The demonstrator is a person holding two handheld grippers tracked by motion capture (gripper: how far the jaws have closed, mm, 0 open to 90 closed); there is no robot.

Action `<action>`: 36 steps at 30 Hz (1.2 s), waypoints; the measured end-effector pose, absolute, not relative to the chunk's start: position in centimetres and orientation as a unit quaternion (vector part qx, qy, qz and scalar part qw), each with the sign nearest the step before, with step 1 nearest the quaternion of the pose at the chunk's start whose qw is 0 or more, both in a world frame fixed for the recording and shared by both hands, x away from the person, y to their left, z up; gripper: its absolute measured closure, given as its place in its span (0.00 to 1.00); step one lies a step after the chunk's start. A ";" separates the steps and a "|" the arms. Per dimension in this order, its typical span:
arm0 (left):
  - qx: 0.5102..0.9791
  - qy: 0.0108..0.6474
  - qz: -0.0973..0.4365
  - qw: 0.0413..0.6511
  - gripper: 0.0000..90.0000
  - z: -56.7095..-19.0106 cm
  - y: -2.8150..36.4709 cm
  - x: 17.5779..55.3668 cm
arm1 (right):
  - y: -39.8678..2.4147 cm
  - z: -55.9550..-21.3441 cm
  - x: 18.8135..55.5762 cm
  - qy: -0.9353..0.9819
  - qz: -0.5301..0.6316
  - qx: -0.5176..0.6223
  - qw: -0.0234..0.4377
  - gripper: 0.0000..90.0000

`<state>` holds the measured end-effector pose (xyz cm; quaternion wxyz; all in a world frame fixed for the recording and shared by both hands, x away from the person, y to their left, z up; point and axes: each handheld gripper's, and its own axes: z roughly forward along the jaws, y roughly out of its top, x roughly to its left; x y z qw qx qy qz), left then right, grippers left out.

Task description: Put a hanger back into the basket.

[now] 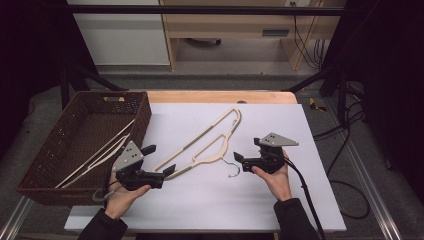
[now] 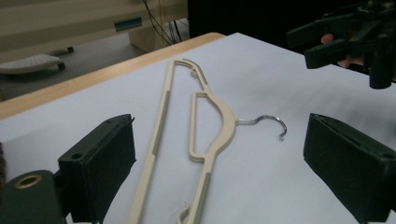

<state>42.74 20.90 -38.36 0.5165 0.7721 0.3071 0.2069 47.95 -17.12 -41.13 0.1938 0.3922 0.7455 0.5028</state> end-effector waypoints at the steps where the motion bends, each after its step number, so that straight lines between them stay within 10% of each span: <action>1: 0.778 0.310 0.204 0.507 0.10 -38.9 20.7 42.9 | -16.6 -41.6 48.3 0.752 0.496 0.392 0.187 0.09; 36: 0.798 0.318 0.181 0.478 0.10 -41.4 20.1 43.4 | -11.8 -47.3 52.3 0.814 0.393 0.402 0.146 0.64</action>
